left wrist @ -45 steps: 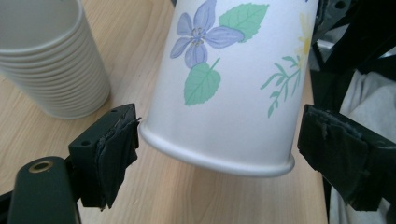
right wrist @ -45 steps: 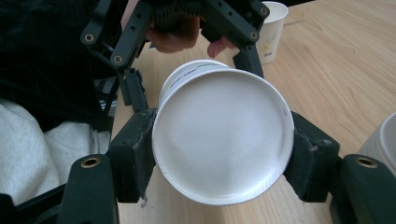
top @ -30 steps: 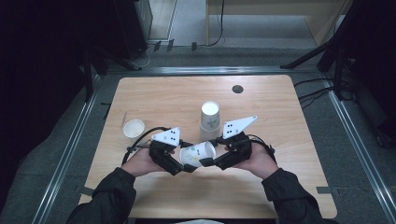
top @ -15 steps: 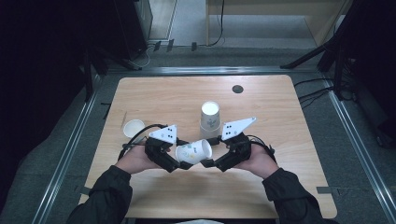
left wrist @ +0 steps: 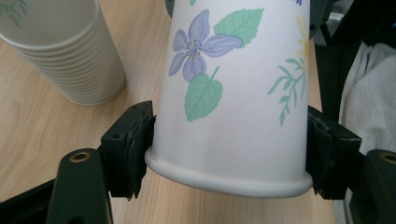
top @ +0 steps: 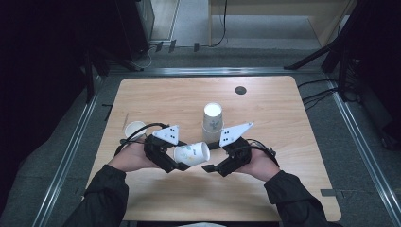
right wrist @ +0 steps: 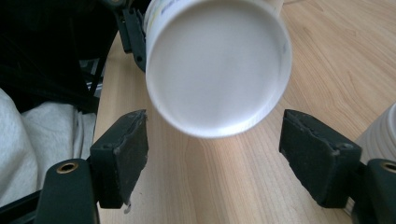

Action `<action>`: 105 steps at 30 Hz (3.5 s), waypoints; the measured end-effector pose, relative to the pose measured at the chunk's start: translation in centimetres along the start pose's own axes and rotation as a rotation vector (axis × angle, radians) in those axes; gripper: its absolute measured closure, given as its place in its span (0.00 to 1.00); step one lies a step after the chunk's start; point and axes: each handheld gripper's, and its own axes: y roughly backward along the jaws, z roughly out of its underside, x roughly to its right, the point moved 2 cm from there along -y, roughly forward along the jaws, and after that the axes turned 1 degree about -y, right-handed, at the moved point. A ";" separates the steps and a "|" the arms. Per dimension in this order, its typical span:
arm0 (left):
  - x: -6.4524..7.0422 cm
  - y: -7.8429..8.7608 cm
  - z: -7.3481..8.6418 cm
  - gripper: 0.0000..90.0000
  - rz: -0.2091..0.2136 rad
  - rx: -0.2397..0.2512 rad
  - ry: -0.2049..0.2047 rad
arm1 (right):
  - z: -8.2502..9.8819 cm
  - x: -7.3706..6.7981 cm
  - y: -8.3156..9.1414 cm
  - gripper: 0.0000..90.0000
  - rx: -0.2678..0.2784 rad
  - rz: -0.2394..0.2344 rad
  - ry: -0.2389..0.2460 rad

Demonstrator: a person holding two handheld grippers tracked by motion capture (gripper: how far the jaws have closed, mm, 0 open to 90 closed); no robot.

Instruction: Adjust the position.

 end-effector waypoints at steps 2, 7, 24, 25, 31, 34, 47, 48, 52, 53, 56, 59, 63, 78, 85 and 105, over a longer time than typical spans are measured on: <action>0.1 -0.5 -0.1 0.30 -0.003 -0.032 -0.006 | 0.0 0.0 -0.2 0.27 -0.004 0.001 0.005; 0.3 -1.4 -0.2 0.30 0.022 -0.075 -0.011 | 0.1 -0.1 -0.6 0.28 -0.022 -0.004 0.012; 0.6 -3.1 -0.4 0.29 0.048 -0.163 -0.020 | 0.1 -0.7 -2.3 0.36 -0.069 -0.033 0.055; 0.6 -3.2 -0.4 0.29 0.046 -0.163 -0.021 | 0.1 -0.7 -2.4 0.36 -0.073 -0.035 0.056; 0.7 -3.1 -0.3 0.29 0.050 -0.161 -0.026 | 0.2 -0.7 -2.5 0.38 -0.074 -0.046 0.062; 0.7 -3.1 -0.4 0.26 0.050 -0.147 -0.021 | 0.1 -0.8 -2.4 0.38 -0.074 -0.050 0.070; 0.4 -2.2 0.0 0.15 0.088 -0.033 0.048 | -0.3 -0.5 -0.7 0.38 -0.010 -0.048 0.043; 0.4 -2.2 0.0 0.15 0.080 -0.022 0.050 | -0.3 -0.5 -0.6 0.38 -0.007 -0.048 0.040; 0.4 -2.2 0.2 0.15 0.075 0.018 0.066 | -0.4 -0.5 -0.2 0.38 0.015 -0.050 0.032; 0.4 -2.2 0.3 0.15 0.072 0.028 0.069 | -0.4 -0.5 -0.1 0.38 0.017 -0.051 0.029; 0.5 -2.4 0.3 0.15 0.075 0.079 0.078 | -0.4 -0.5 0.1 0.38 0.023 -0.054 0.028; 0.3 -2.6 0.1 0.15 0.093 0.123 0.092 | -0.5 -0.4 0.1 0.38 0.033 -0.058 0.023; 0.3 -2.6 0.0 0.15 0.106 0.162 0.100 | -0.6 -0.4 0.2 0.38 0.044 -0.065 0.016; 0.2 -1.4 0.3 0.26 0.092 0.237 0.080 | -0.6 -0.2 0.7 0.38 0.068 -0.079 -0.010; 0.2 -0.3 -0.1 0.29 0.064 0.165 0.073 | -0.4 -0.2 0.4 0.27 0.042 -0.052 -0.003; 0.7 -1.1 -0.9 0.29 0.000 -0.159 -0.006 | 0.7 -0.1 -2.2 0.32 -0.091 -0.040 0.046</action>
